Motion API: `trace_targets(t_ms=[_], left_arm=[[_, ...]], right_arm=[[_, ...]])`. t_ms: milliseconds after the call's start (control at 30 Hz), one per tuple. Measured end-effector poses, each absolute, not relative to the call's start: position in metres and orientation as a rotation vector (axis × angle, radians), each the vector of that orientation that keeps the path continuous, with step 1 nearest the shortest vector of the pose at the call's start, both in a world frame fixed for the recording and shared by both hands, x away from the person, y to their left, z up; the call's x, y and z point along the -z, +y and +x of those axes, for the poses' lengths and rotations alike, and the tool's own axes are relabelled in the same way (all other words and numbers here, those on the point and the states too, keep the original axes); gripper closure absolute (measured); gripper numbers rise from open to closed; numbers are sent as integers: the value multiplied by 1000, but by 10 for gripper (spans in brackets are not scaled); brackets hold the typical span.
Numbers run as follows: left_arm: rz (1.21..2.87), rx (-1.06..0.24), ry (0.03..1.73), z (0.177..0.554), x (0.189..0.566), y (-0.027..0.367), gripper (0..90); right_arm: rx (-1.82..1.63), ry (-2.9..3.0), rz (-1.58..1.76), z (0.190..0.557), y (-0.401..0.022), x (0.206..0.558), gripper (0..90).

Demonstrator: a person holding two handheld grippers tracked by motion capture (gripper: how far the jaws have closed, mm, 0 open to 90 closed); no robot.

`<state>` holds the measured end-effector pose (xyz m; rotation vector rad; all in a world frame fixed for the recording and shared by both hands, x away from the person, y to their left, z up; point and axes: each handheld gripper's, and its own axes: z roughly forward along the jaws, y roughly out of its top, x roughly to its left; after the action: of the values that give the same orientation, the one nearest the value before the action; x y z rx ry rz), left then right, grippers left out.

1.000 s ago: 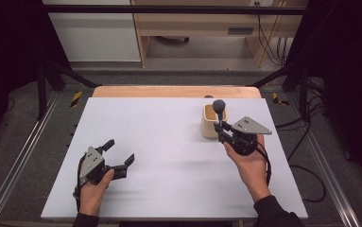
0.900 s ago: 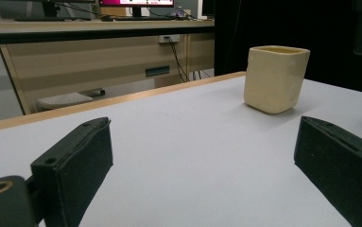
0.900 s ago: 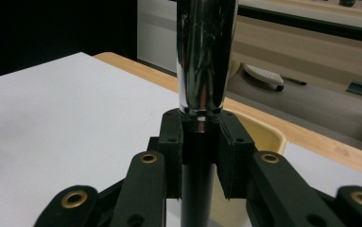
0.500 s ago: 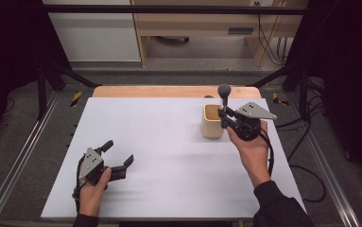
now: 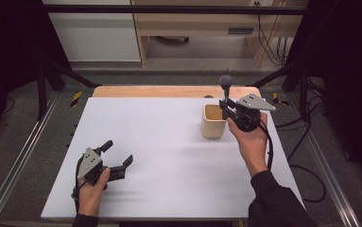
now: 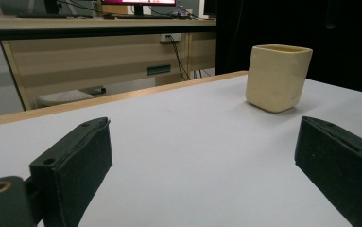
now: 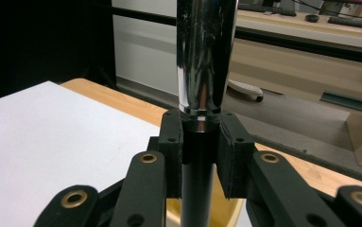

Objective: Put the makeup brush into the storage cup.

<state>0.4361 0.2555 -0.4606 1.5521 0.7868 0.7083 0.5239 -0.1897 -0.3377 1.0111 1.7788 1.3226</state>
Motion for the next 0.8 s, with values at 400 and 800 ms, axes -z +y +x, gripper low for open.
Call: trace_targets(t_ms=[400,800], left_arm=[[1554,-703,785,437,462,256,45],[1553,-693,786,437,463,257,46]], right_arm=[[-1320,1755,1012,534,-192,341,742],[-1284,1755,974,540,-189,346,742]])
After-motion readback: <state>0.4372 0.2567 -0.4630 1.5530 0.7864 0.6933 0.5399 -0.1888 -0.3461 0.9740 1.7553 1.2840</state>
